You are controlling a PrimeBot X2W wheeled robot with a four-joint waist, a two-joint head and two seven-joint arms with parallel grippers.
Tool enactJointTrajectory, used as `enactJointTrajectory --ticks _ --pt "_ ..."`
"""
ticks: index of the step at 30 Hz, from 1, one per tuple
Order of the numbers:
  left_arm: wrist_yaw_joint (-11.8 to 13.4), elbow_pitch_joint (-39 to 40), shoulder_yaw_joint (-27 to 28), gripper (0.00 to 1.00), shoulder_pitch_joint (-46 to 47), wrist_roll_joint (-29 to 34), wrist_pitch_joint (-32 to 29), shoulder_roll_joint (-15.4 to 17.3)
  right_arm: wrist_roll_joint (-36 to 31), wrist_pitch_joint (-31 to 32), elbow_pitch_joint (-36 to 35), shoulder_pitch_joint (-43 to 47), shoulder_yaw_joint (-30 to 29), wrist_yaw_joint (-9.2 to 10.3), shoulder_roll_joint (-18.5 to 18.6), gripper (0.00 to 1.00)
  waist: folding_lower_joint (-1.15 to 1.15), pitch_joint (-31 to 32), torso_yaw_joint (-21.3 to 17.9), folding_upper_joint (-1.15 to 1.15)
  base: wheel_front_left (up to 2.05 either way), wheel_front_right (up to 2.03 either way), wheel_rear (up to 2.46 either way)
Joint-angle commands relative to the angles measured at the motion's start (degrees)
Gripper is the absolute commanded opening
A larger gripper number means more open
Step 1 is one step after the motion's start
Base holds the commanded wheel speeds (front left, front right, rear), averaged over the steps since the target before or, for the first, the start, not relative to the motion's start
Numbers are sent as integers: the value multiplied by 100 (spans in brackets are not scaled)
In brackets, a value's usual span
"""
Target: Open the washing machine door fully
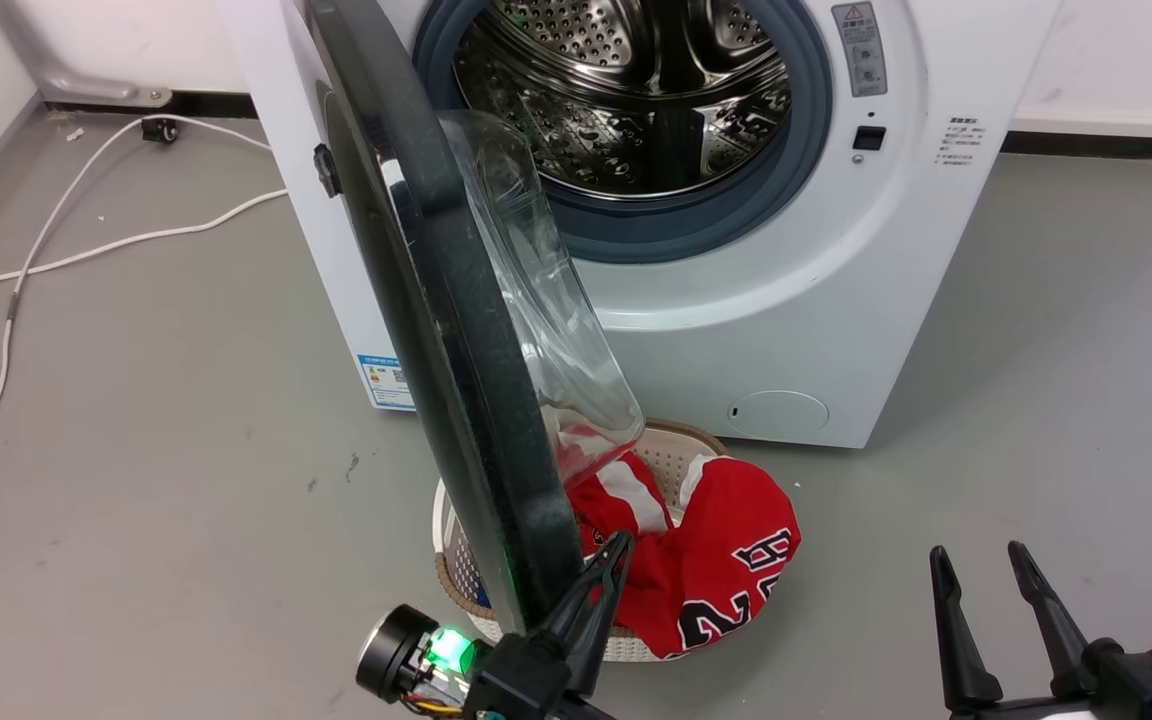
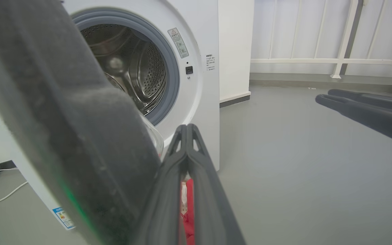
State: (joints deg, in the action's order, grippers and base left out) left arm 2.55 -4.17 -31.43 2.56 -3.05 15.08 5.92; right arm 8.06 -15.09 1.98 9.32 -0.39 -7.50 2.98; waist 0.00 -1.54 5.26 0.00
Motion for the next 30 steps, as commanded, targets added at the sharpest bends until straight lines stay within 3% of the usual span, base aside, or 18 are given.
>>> enactJointTrajectory --ticks 1,21,30 --pt "84 -19 157 0 -50 -42 13 17 32 -10 20 -78 -4 2 -20 100 0 -17 55 0 0 0 0" --pt "340 314 1068 0 -483 -57 -3 140 26 -10 105 -148 29 2 -18 100 0 -227 755 0 0 0 0" --pt "484 484 1657 0 -521 -137 0 236 -8 -10 123 -267 61 2 -17 100 0 -428 870 0 0 0 0"
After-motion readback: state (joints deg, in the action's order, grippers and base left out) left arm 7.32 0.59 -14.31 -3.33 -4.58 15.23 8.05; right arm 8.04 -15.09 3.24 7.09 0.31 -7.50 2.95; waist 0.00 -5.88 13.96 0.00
